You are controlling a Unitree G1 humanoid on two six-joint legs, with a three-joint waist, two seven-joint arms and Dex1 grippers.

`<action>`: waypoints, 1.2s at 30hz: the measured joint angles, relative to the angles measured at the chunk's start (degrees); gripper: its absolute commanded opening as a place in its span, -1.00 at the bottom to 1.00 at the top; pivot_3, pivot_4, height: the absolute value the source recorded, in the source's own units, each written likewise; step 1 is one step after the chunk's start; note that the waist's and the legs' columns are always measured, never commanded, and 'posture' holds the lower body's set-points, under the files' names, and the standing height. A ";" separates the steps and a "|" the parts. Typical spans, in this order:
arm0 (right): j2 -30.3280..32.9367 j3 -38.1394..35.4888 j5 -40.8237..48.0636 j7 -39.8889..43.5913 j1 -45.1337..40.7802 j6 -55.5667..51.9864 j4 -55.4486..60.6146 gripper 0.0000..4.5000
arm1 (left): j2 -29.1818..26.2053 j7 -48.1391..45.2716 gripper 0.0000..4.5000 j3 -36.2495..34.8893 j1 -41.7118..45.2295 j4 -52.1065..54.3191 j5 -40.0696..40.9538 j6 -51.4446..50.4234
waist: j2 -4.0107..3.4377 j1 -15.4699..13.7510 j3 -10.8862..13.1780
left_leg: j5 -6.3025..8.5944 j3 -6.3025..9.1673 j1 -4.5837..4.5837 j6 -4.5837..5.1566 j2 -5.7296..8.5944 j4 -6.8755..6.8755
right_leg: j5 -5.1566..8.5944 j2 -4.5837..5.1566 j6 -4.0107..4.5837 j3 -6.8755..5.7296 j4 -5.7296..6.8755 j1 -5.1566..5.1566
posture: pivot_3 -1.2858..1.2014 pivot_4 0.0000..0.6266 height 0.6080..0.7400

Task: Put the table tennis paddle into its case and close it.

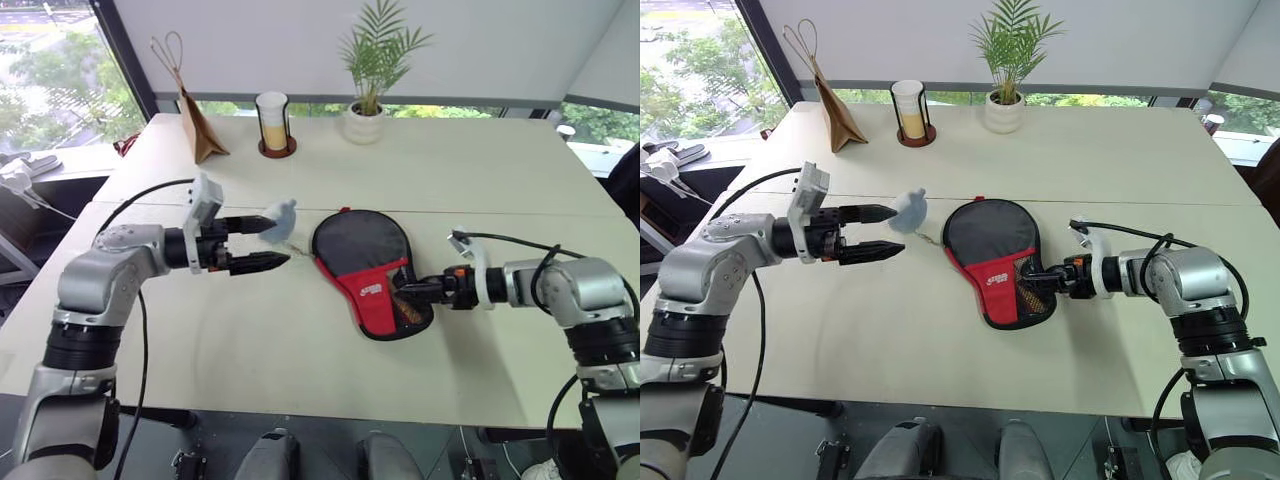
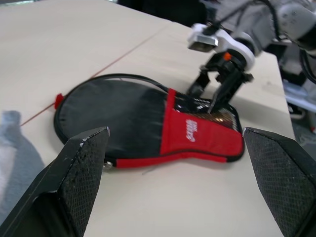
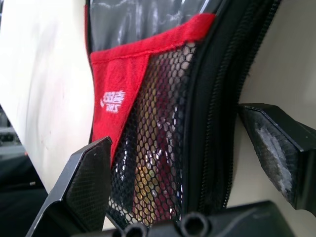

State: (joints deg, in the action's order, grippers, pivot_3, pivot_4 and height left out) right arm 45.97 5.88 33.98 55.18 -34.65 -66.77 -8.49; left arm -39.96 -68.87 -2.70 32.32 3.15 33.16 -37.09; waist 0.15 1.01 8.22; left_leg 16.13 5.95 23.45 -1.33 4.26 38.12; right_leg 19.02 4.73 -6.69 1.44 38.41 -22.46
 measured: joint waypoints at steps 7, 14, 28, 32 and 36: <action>-2.11 2.18 -2.18 4.29 -3.61 1.51 -6.15 0.77 | -2.68 -2.61 1.00 -0.11 -1.28 2.32 0.80 0.21 | 0.02 0.25 -0.01 | 0.00 0.00 -0.03 0.00 -0.03 0.00 | 0.00 -0.02 0.00 0.00 -0.02 0.02 | 0.03 -0.52 1.00; -4.45 3.88 -4.54 7.18 -5.79 3.45 -11.12 -0.72 | -3.57 -2.44 1.00 -0.08 -2.53 2.66 0.57 1.46 | 0.02 0.26 -0.01 | 0.00 0.00 -0.03 0.00 -0.04 -0.03 | 0.00 -0.03 0.00 0.00 -0.02 0.00 | 0.03 -0.52 1.00; -3.78 0.93 -1.21 8.16 -2.43 -6.61 -7.03 -0.95 | -2.66 -0.83 1.00 1.07 -2.26 1.05 -1.61 4.88 | 0.03 -0.11 -0.02 | 0.01 0.02 -0.04 0.01 -0.03 -0.06 | 0.00 0.00 0.00 -0.02 -0.04 0.03 | 0.03 -0.52 1.00; -1.21 0.09 2.27 8.29 2.58 -11.61 -0.41 -0.95 | -2.47 -0.78 1.00 1.59 -2.24 0.77 -2.23 5.43 | 0.03 -0.34 -0.02 | 0.03 0.07 -0.03 0.03 -0.03 -0.11 | 0.00 0.01 0.00 -0.05 -0.08 0.05 | 0.03 -0.52 1.00; -0.98 -2.90 5.23 6.67 6.48 -16.54 3.49 -0.95 | -2.50 -0.69 1.00 1.59 -2.38 0.76 -2.56 5.74 | 0.05 -0.35 -0.03 | 0.03 0.10 -0.03 0.04 -0.02 -0.11 | 0.00 0.02 0.00 -0.07 -0.15 0.10 | 0.03 -0.52 1.00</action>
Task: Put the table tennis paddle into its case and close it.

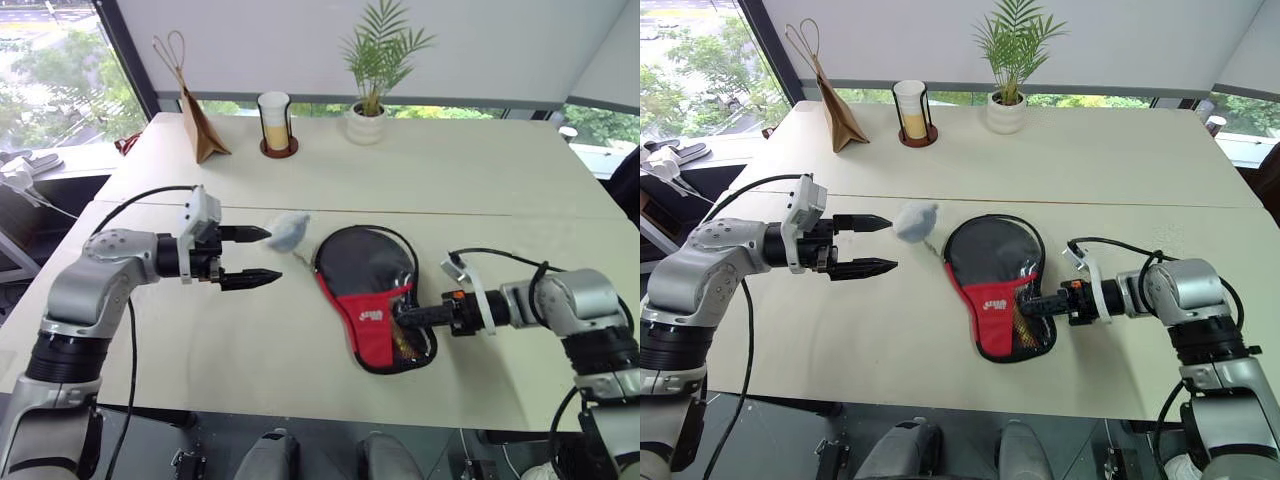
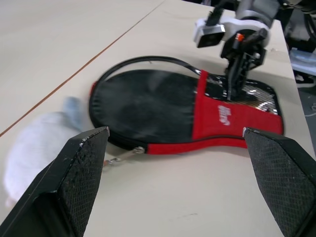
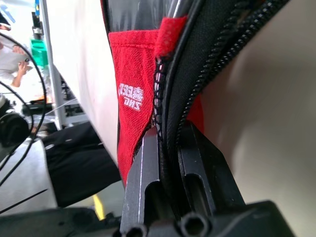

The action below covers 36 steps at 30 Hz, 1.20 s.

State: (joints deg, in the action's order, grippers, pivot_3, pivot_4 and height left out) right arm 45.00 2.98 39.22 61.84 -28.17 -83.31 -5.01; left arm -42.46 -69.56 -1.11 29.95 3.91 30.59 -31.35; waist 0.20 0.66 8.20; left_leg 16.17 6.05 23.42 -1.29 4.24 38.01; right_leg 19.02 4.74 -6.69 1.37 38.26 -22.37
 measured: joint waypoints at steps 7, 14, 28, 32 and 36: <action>-6.49 -11.25 2.99 -9.03 6.70 -6.85 6.57 -0.95 | 0.02 1.09 1.00 -0.02 -1.42 1.17 0.04 0.34 | 0.06 0.08 -0.05 | 0.00 0.02 -0.01 0.00 -0.01 0.00 | 0.00 -0.02 0.00 0.01 0.00 0.02 | 0.03 -0.52 1.00; -9.67 -16.89 6.09 -15.52 12.00 -7.19 12.62 -0.95 | 0.04 1.33 1.00 -0.01 -3.23 2.45 0.05 0.35 | 0.09 0.13 -0.07 | 0.00 0.02 -0.04 0.00 -0.01 0.00 | 0.00 -0.02 0.00 0.02 0.00 0.06 | 0.03 -0.52 1.00; -1.40 -16.34 11.24 -14.45 16.54 -4.18 16.02 0.76 | 2.11 1.06 1.00 2.56 -3.00 2.85 -0.39 1.24 | 0.13 -0.21 -0.09 | 0.02 0.02 -0.05 0.05 0.02 0.12 | 0.00 -0.01 0.00 0.01 -0.07 0.21 | 0.03 -0.52 1.00; 7.26 -13.96 8.87 -10.74 16.72 4.19 12.73 0.94 | 2.59 0.30 1.00 3.39 -1.84 1.64 -1.56 2.85 | 0.20 -0.52 -0.13 | 0.26 0.02 -0.17 0.46 0.07 0.23 | 0.00 0.04 0.00 0.00 -0.19 0.47 | 0.03 -0.52 1.00; 11.36 -13.37 3.94 -10.28 15.83 11.21 9.67 0.94 | 3.19 -0.84 1.00 4.84 -0.67 -1.02 -2.73 4.32 | 0.18 -0.69 -0.12 | 0.25 0.02 -0.15 0.44 0.06 0.22 | 0.00 0.01 0.00 0.00 -0.16 0.38 | 0.03 -0.52 1.00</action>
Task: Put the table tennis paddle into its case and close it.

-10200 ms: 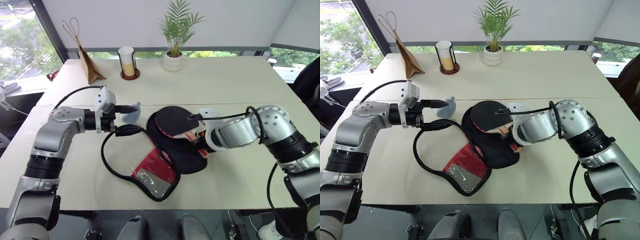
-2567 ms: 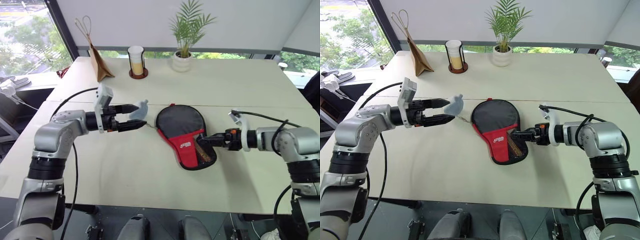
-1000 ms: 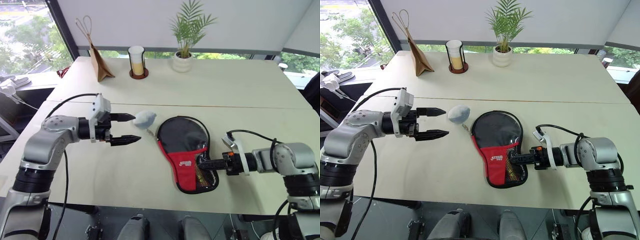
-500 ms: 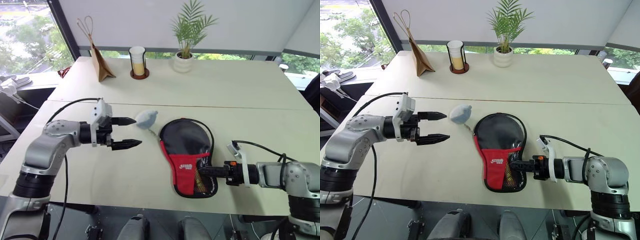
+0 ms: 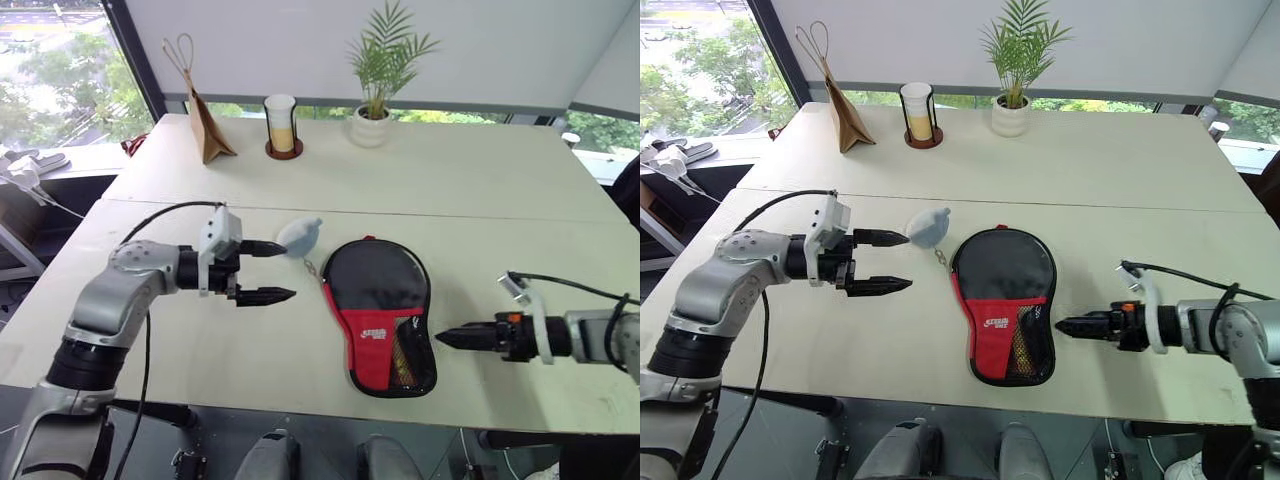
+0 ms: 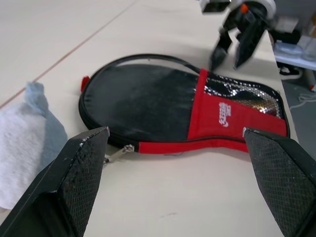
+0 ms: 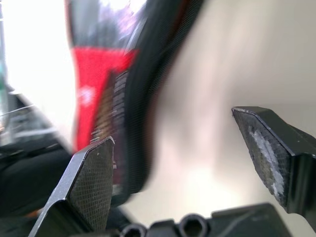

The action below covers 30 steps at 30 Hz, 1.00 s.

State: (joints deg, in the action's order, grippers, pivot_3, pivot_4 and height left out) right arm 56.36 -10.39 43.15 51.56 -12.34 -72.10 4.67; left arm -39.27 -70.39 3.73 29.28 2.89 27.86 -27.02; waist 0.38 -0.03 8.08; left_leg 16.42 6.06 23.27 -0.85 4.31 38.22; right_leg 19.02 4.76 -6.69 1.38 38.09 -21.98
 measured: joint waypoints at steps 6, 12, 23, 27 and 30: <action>1.64 0.33 -7.05 0.00 0.65 14.23 6.10 0.94 | 0.02 -0.41 1.00 0.05 0.93 -2.98 -2.00 2.48 | -0.04 0.69 0.02 | -0.18 -0.02 0.12 -0.32 -0.03 -0.17 | 0.00 -0.02 0.00 0.00 0.10 -0.30 | 0.03 -0.52 1.00; -1.56 3.99 -12.05 -3.00 -1.52 24.49 17.45 0.94 | -0.30 -0.76 1.00 -0.03 1.73 -6.02 -3.62 4.16 | -0.04 0.80 0.03 | -0.20 -0.02 0.12 -0.35 -0.05 -0.15 | 0.00 -0.05 0.00 0.02 0.10 -0.31 | 0.03 -0.52 1.00; -13.29 20.23 -25.66 -6.04 -10.12 39.86 10.61 0.94 | 2.01 0.24 1.00 0.12 5.07 -11.17 -6.25 7.93 | -0.02 0.82 0.03 | -0.22 -0.01 0.12 -0.38 -0.03 -0.10 | 0.00 -0.06 0.00 0.00 0.13 -0.33 | 0.03 -0.52 1.00; -15.53 23.29 -29.37 -5.38 -10.68 43.95 4.28 0.94 | 2.44 0.67 1.00 0.75 7.07 -14.46 -9.22 11.43 | -0.02 0.84 0.03 | -0.22 -0.01 0.13 -0.39 -0.03 -0.11 | 0.00 -0.07 0.00 -0.04 0.16 -0.37 | 0.03 -0.52 1.00; -16.09 23.76 -30.54 -3.65 -10.73 45.00 1.02 0.94 | 2.94 0.74 1.00 1.86 8.24 -18.33 -11.85 14.75 | -0.02 0.82 0.03 | -0.23 -0.01 0.12 -0.40 -0.02 -0.10 | 0.00 -0.08 0.00 -0.07 0.16 -0.35 | 0.03 -0.52 1.00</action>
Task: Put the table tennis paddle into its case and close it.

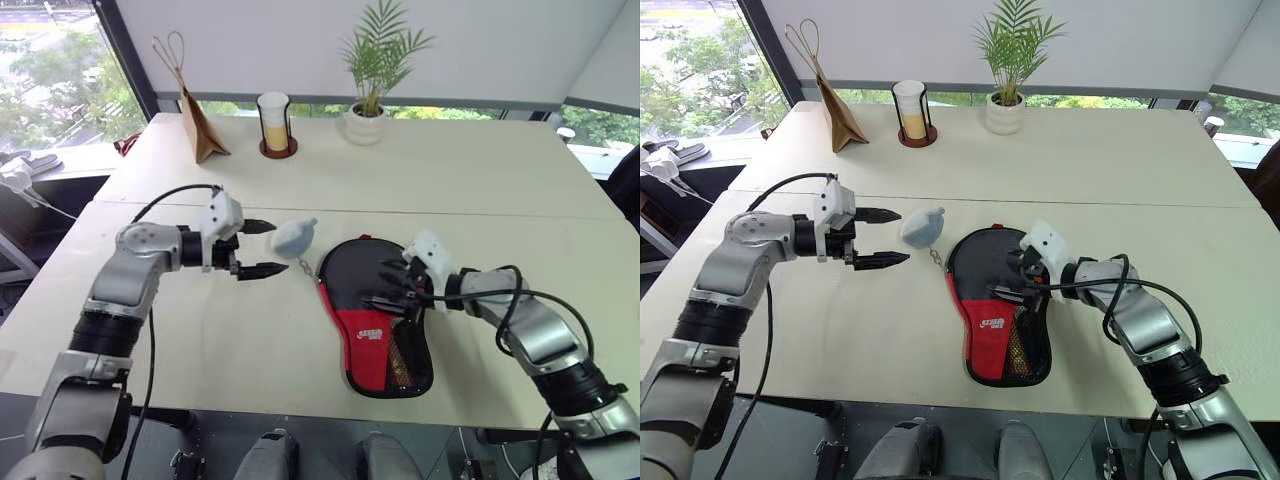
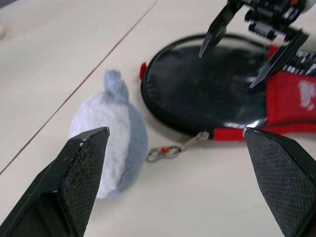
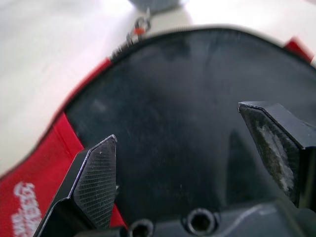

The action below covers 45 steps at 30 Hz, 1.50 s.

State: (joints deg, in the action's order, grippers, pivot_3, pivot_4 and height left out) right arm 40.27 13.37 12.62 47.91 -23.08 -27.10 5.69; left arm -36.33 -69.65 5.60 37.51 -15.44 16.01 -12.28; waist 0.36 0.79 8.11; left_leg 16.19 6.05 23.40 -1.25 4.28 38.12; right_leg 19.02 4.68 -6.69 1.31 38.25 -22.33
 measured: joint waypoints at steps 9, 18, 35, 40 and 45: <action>-0.02 0.38 -0.39 5.96 -1.78 -1.47 -2.23 0.94 | 2.82 2.04 1.00 0.39 4.15 -9.90 -4.46 7.17 | 0.01 0.05 -0.01 | 0.00 0.00 -0.01 0.00 0.00 0.05 | 0.00 -0.02 0.00 -0.02 0.03 0.03 | 0.03 -0.52 1.00; -1.69 2.09 -2.95 6.81 -3.61 2.95 -6.24 0.94 | 8.08 7.95 1.00 1.58 11.19 -27.69 -11.65 18.41 | 0.18 0.38 -0.11 | -0.02 0.00 -0.07 -0.04 0.00 0.08 | 0.00 -0.04 0.00 -0.04 0.20 0.02 | 0.03 -0.52 1.00; -1.99 2.20 -4.18 6.64 -3.67 3.68 -6.48 0.96 | 12.64 9.01 0.38 3.11 18.60 -47.72 -17.92 26.53 | 0.30 0.29 -0.19 | -0.03 0.00 -0.11 -0.05 0.05 0.16 | 0.00 -0.09 0.00 -0.06 0.70 -0.11 | 0.03 -0.52 1.00; -2.02 2.27 -4.44 6.61 -3.69 3.72 -6.48 0.96 | 12.84 9.64 -0.71 3.09 20.01 -49.96 -18.60 27.57 | 0.36 0.28 -0.22 | -0.03 0.00 -0.13 -0.05 0.05 0.17 | 0.00 -0.09 0.00 -0.06 0.73 -0.10 | 0.03 -0.52 1.00; -2.02 2.43 -4.79 6.62 -3.87 3.73 -6.71 0.96 | 14.68 13.11 -0.99 3.11 22.55 -53.52 -20.13 28.32 | 0.48 0.21 -0.29 | -0.04 0.00 -0.14 -0.07 0.05 0.20 | 0.00 -0.10 0.00 -0.07 0.75 -0.09 | 0.03 -0.52 1.00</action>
State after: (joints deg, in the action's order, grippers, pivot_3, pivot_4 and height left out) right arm 38.25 15.80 7.83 54.53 -26.95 -23.37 -1.03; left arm -21.65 -56.54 8.71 60.07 -68.96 -4.13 16.04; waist 0.83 1.01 7.82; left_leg 16.15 6.05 23.26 -1.31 4.34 38.33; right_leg 19.02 4.58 -6.70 1.24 39.00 -22.43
